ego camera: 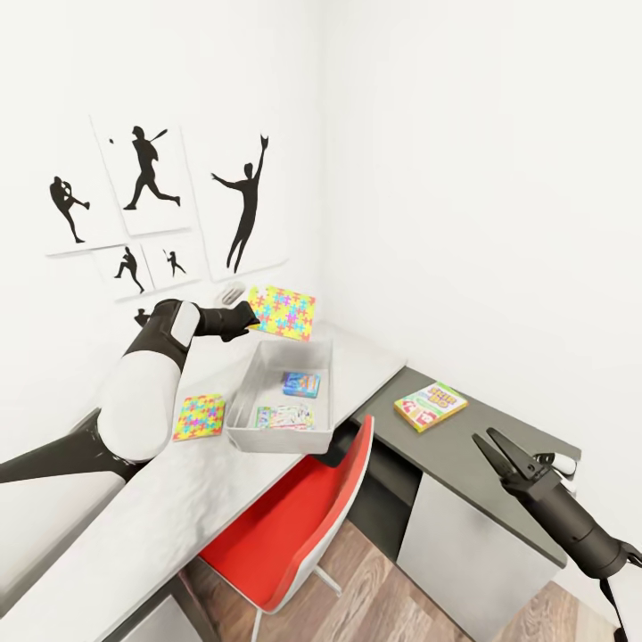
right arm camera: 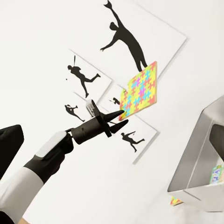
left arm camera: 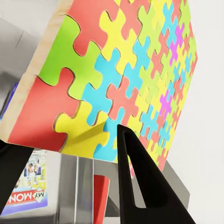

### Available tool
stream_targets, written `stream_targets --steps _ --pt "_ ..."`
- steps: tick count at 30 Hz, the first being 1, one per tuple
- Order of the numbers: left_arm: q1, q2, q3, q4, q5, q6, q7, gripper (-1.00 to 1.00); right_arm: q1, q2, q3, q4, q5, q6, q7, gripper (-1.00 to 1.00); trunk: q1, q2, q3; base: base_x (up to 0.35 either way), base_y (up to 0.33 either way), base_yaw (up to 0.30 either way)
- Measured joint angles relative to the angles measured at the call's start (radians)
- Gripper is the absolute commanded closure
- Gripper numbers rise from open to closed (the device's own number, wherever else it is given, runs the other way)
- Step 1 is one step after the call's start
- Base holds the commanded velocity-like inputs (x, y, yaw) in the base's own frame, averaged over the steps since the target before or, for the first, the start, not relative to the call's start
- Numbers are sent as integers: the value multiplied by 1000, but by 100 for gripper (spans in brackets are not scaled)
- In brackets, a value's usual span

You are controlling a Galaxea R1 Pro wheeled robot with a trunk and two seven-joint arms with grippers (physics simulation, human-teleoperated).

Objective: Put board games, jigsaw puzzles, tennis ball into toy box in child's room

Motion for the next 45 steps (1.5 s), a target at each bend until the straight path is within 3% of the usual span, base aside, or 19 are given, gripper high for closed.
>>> stream_targets --steps 30,45 --pt "3 0 -1 3 -2 12 17 100 0 0 -2 -1 -1 0 0 -100 0 0 0 91 -10 0" --pt "3 9 0 72 -3 11 17 100 0 0 -2 0 -1 6 -1 -100 0 0 -22 0 0 0"
